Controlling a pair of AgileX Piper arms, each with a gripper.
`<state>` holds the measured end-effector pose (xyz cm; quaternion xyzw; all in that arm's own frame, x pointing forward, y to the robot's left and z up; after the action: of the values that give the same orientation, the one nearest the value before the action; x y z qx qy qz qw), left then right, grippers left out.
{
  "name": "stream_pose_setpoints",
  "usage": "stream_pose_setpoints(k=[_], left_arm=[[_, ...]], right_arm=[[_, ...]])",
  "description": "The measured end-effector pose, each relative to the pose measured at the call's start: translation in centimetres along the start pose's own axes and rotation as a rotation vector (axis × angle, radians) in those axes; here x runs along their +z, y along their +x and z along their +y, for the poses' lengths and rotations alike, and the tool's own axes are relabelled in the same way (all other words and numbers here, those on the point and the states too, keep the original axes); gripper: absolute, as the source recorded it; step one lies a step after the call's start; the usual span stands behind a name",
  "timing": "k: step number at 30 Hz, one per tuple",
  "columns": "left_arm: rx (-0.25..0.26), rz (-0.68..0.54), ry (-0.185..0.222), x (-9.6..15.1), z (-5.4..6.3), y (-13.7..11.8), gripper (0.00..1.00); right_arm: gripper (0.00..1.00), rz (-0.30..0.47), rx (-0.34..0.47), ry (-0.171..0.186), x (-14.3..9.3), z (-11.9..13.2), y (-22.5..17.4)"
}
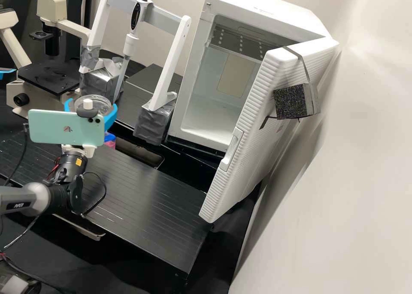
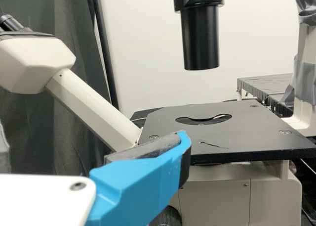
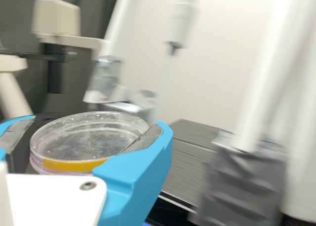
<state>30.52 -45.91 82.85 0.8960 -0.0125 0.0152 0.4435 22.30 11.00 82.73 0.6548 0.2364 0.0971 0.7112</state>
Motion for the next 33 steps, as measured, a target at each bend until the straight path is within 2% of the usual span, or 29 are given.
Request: stream_pose_setpoints(k=[4, 12, 18, 26, 33], left_arm=[[0.0, 0.0, 0.0, 0.0, 0.0, 0.0, 1.0], [0.0, 0.0, 0.0, 0.0, 0.0, 0.0, 1.0], [0.0, 0.0, 0.0, 0.0, 0.0, 0.0, 1.0], [0.0, 0.0, 0.0, 0.0, 0.0, 0.0, 1.0], [0.0, 0.0, 0.0, 0.0, 0.0, 0.0, 1.0]], right_arm=[[0.0, 0.061, -0.059, 0.008, -1.2, -0.8, 2.1], [0.0, 0.124, -0.119, -0.002, -2.9, -1.1, 6.4], [0.0, 0.166, -0.166, -0.027, -4.6, -1.7, 9.8], [0.0, 0.177, -0.249, -0.085, -5.7, -3.1, 14.4], [0.0, 0.123, -0.311, -0.092, -6.1, -4.8, 18.3]])
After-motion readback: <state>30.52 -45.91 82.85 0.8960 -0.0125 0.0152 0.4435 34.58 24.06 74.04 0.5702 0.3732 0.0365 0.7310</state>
